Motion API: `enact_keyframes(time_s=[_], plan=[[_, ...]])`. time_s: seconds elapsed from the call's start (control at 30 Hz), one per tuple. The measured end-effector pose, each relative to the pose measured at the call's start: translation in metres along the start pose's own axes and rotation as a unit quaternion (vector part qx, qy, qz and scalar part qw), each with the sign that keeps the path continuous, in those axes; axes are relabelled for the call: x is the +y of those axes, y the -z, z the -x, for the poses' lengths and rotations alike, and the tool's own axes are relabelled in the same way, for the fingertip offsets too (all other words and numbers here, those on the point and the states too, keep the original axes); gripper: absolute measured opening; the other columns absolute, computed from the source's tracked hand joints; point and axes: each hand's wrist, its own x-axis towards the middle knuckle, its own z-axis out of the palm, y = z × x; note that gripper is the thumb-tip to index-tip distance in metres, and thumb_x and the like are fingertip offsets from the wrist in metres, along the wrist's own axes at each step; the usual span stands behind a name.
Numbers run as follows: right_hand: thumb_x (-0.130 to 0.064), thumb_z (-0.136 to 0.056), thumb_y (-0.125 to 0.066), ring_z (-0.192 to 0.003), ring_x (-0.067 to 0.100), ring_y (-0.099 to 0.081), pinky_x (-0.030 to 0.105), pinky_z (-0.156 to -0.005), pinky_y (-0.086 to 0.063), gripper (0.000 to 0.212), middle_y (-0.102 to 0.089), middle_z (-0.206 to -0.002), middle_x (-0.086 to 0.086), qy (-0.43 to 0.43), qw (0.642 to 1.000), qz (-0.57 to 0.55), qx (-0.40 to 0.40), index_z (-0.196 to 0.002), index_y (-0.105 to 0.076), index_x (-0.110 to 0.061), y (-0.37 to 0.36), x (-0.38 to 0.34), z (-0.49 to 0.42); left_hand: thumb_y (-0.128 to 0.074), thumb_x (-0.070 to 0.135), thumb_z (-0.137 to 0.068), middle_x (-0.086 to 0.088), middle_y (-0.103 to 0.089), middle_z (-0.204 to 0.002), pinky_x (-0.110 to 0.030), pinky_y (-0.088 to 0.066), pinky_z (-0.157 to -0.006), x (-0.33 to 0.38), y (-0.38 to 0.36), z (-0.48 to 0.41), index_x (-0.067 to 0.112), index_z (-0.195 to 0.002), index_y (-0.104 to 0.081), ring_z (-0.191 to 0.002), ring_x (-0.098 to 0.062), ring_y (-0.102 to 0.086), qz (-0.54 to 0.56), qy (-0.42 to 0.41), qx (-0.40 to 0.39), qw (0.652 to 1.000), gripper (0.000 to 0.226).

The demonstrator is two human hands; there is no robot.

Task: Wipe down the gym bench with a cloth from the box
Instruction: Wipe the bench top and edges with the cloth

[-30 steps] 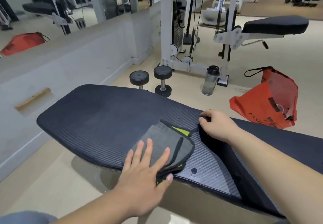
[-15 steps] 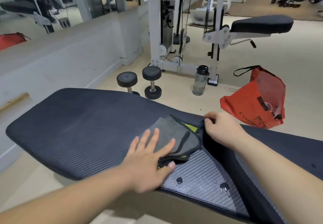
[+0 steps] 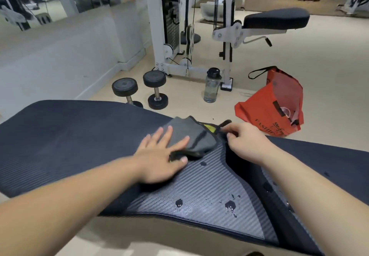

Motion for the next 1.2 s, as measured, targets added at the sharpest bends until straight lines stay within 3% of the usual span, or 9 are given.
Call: enact_keyframes(time_s=[0.17, 0.27, 0.37, 0.57, 0.73, 0.83, 1.0, 1.1, 1.2], plan=[[-0.009, -0.103, -0.048, -0.129, 0.023, -0.060, 0.022, -0.097, -0.037, 0.037, -0.069, -0.136, 0.005, 0.005, 0.999, -0.022, 0.024, -0.134, -0.068, -0.013, 0.005, 0.005, 0.004, -0.018, 0.073, -0.090, -0.007, 0.025, -0.167, -0.055, 0.014, -0.122, 0.019, 0.008, -0.046, 0.057, -0.152, 0.006, -0.151, -0.032, 0.028, 0.045, 0.111, 0.053, 0.991, 0.069], [-0.013, -0.103, -0.048, -0.116, 0.024, -0.063, 0.025, -0.092, -0.041, 0.034, -0.072, -0.127, 0.005, 0.005, 1.000, -0.004, 0.007, -0.127, -0.072, -0.016, 0.004, 0.004, 0.004, -0.017, 0.073, -0.091, -0.004, 0.028, -0.166, -0.052, 0.016, -0.122, 0.035, -0.017, -0.016, 0.059, -0.150, 0.008, -0.150, -0.029, 0.031, 0.024, 0.029, 0.060, 0.997, 0.066], [-0.018, -0.101, -0.049, -0.109, 0.028, -0.065, 0.037, -0.094, -0.053, 0.030, -0.074, -0.116, 0.006, 0.009, 1.000, 0.024, 0.003, -0.116, -0.074, -0.018, 0.000, -0.003, 0.001, -0.019, 0.071, -0.093, 0.003, 0.027, -0.165, -0.046, 0.014, -0.124, 0.010, -0.013, 0.003, 0.063, -0.148, 0.009, -0.151, -0.020, 0.029, -0.005, -0.044, 0.044, 0.998, 0.063], [-0.031, -0.098, -0.053, -0.103, 0.027, -0.068, 0.045, -0.092, -0.058, 0.024, -0.076, -0.106, 0.001, 0.017, 0.999, 0.050, 0.001, -0.108, -0.074, -0.024, -0.006, -0.013, 0.005, -0.017, 0.072, -0.093, -0.005, 0.021, -0.168, -0.048, 0.012, -0.124, 0.001, -0.014, 0.000, 0.058, -0.152, 0.005, -0.153, -0.025, 0.023, 0.023, 0.083, 0.097, 0.992, 0.065], [-0.035, -0.097, -0.055, -0.093, 0.031, -0.067, 0.040, -0.085, -0.057, 0.020, -0.071, -0.086, -0.001, 0.017, 0.997, 0.072, 0.000, -0.092, -0.072, -0.025, -0.009, -0.019, 0.007, -0.018, 0.070, -0.094, 0.003, 0.038, -0.160, -0.046, 0.016, -0.124, 0.031, -0.051, 0.090, 0.063, -0.146, 0.018, -0.145, -0.018, 0.042, 0.005, -0.073, 0.068, 0.995, 0.063], [-0.034, -0.098, -0.053, -0.102, 0.031, -0.067, 0.041, -0.088, -0.057, 0.025, -0.075, -0.103, 0.003, 0.018, 0.996, 0.085, 0.002, -0.107, -0.074, -0.024, -0.012, -0.025, 0.012, -0.018, 0.070, -0.095, 0.007, 0.036, -0.161, -0.042, 0.013, -0.125, -0.001, -0.036, 0.085, 0.065, -0.145, 0.015, -0.147, -0.013, 0.038, -0.022, -0.078, 0.036, 0.996, 0.061], [-0.033, -0.098, -0.054, -0.110, 0.028, -0.068, 0.043, -0.094, -0.057, 0.028, -0.077, -0.114, 0.001, 0.028, 0.997, 0.078, 0.008, -0.115, -0.074, -0.023, -0.010, -0.024, 0.020, -0.016, 0.070, -0.093, -0.005, 0.026, -0.166, -0.049, 0.013, -0.124, 0.009, -0.043, 0.062, 0.056, -0.151, 0.013, -0.151, -0.025, 0.030, 0.013, 0.075, 0.109, 0.991, 0.066], [-0.033, -0.098, -0.056, -0.109, 0.027, -0.068, 0.041, -0.094, -0.056, 0.026, -0.077, -0.112, 0.000, 0.033, 0.996, 0.079, 0.003, -0.111, -0.076, -0.024, -0.009, -0.027, 0.024, -0.018, 0.068, -0.094, -0.006, 0.033, -0.163, -0.050, 0.016, -0.123, 0.043, -0.065, 0.105, 0.055, -0.150, 0.017, -0.147, -0.026, 0.038, 0.015, -0.001, 0.095, 0.995, 0.068], [-0.038, -0.096, -0.056, -0.105, 0.026, -0.070, 0.040, -0.090, -0.057, 0.026, -0.078, -0.107, -0.002, 0.047, 0.994, 0.097, -0.005, -0.108, -0.076, -0.027, -0.010, -0.036, 0.030, -0.020, 0.068, -0.095, 0.000, 0.036, -0.161, -0.045, 0.015, -0.124, 0.028, -0.057, 0.116, 0.058, -0.149, 0.016, -0.147, -0.019, 0.038, -0.008, -0.074, 0.072, 0.995, 0.066]])
